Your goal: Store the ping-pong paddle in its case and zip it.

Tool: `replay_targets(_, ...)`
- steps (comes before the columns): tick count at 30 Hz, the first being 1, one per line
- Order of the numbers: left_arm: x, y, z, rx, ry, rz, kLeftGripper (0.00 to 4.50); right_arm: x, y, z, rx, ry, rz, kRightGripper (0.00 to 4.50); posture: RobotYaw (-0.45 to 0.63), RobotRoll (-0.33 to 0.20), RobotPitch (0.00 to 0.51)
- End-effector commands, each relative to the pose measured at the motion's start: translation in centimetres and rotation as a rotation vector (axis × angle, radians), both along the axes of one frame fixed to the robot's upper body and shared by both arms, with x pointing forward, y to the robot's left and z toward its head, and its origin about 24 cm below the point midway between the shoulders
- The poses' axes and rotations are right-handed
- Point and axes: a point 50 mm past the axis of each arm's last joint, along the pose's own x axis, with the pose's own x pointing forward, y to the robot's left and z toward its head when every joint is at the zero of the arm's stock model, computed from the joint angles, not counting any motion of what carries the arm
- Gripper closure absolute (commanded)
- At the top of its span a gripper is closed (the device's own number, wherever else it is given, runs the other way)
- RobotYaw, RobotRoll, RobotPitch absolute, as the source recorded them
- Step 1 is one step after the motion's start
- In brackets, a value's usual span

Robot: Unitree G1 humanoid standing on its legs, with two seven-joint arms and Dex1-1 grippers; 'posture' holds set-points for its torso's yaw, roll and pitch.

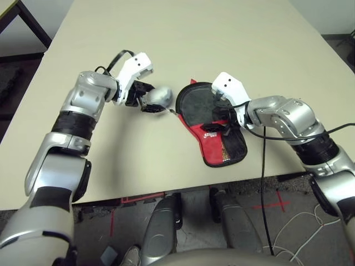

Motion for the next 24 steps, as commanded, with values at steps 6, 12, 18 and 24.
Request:
replay_targets(6,1.1,-0.1,-0.5,0.059,-0.022,0.009,0.59,0.4,-0.1,-2.2,-0.022,0.059,-0.042,0.00,0.01,0.000,0.212)
replay_targets(12,1.8,-0.2,0.3,0.068,-0.077,0.039,2.51,0.6,-0.1,-2.9,-0.067,0.030,-0.019,0.00,0.00,0.000,0.208)
replay_targets(18,2.5,-0.9,0.5,0.064,-0.143,0.066,4.09,0.6,0.0,-3.4,-0.076,0.034,-0.014,0.00,0.01,0.000,0.210)
replay_targets(24,3.5,-2.2,0.5,0.037,-0.258,0.112,4.27,0.9,0.0,-3.7,-0.084,0.041,-0.022,0.00,0.02,0.000,0.217)
